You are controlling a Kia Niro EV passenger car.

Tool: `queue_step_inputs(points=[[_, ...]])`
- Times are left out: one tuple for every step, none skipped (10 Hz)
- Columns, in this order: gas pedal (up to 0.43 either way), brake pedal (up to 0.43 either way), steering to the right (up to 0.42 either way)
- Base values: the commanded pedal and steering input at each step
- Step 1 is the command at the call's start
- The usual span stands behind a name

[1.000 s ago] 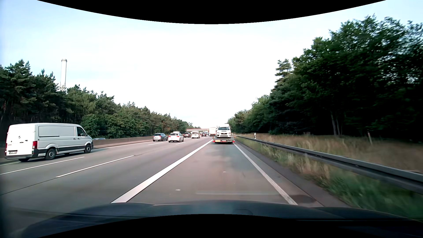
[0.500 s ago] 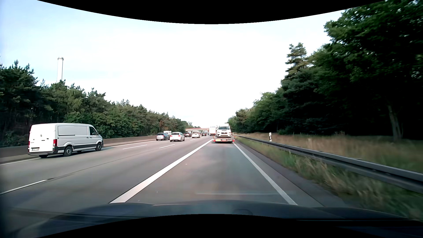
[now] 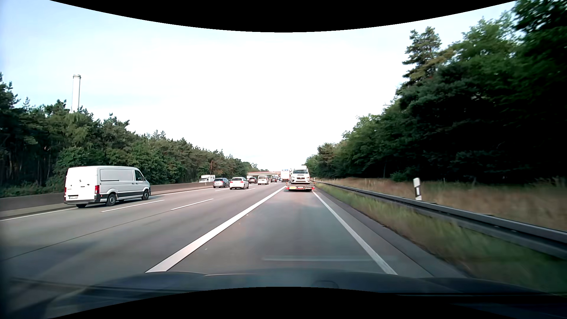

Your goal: Follow the waypoints while adhering to traffic rules and regulations

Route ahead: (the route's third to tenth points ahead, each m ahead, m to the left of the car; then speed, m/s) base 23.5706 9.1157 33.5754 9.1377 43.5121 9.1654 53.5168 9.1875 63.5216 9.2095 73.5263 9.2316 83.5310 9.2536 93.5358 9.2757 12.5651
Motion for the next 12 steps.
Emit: queue_step_inputs(points=[[0.098,0.0,-0.006],[0.098,0.0,-0.006],[0.098,0.0,-0.006],[0.087,0.0,-0.006],[0.087,0.0,-0.006],[0.087,0.0,-0.006],[0.087,0.0,-0.006],[0.087,0.0,-0.006],[0.087,0.0,-0.006],[0.087,0.0,-0.006],[0.087,0.0,-0.006],[0.087,0.0,-0.006]])
